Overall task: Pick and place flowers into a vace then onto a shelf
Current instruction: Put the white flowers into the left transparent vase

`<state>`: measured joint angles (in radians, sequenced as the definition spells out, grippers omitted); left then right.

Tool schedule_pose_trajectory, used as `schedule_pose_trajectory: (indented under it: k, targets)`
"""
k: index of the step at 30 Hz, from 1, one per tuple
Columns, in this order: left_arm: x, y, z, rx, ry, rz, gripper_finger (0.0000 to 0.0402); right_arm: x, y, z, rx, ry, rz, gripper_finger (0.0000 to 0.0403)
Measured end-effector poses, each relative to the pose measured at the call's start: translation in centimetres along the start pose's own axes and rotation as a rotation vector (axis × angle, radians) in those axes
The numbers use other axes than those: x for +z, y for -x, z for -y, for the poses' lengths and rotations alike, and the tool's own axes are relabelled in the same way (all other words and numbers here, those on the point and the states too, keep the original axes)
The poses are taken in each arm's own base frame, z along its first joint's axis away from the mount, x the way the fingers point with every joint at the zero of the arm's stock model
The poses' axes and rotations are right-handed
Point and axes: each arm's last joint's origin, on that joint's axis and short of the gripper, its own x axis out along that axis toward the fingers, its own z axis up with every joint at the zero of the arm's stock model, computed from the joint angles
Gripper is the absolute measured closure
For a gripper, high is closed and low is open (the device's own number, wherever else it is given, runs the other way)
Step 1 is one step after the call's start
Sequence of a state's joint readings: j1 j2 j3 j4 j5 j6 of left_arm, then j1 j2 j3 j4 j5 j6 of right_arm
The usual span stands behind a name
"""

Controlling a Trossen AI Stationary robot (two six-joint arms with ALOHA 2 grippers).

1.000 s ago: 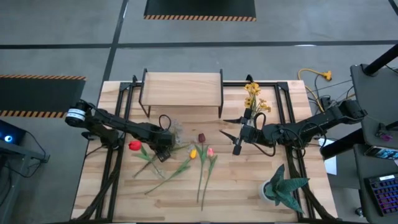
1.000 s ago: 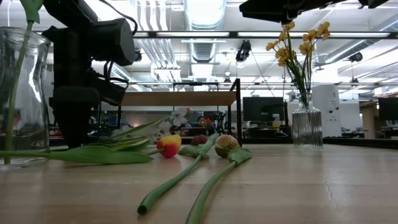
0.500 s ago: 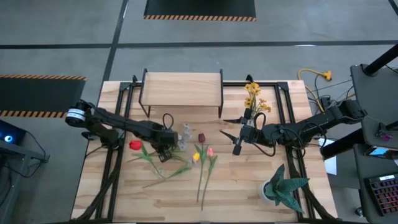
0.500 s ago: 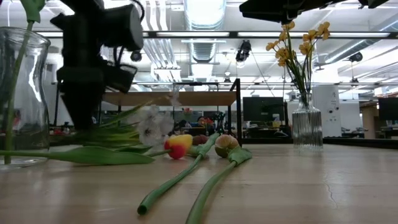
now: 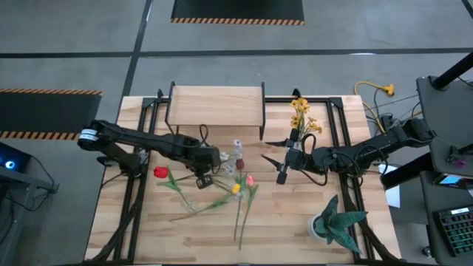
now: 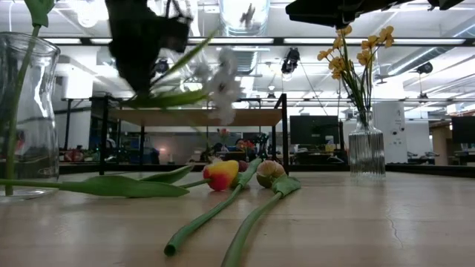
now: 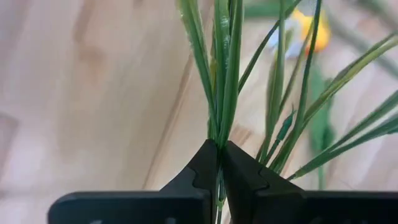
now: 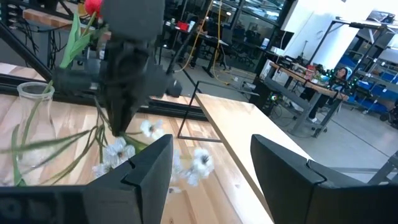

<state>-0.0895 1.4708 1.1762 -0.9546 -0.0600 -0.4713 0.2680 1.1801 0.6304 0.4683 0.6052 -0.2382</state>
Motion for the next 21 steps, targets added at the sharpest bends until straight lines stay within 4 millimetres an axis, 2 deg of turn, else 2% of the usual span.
schedule_pose_trajectory:
  k: [11,15,21]
  targets:
    - [3.5,5.5,1.5,-0.085,-0.1,0.33,0.0401,0.0,0.0,0.0,0.0,0.0,0.0,0.0196]
    - [3.4,6.9,2.1,-0.156,-0.154,0.483,0.0401,0.0,0.0,0.0,0.0,0.001,0.0,0.0196]
    - [2.1,9.7,2.7,-0.268,-0.192,0.677,0.0402,0.0,0.0,0.0,0.0,0.001,0.0,0.0196]
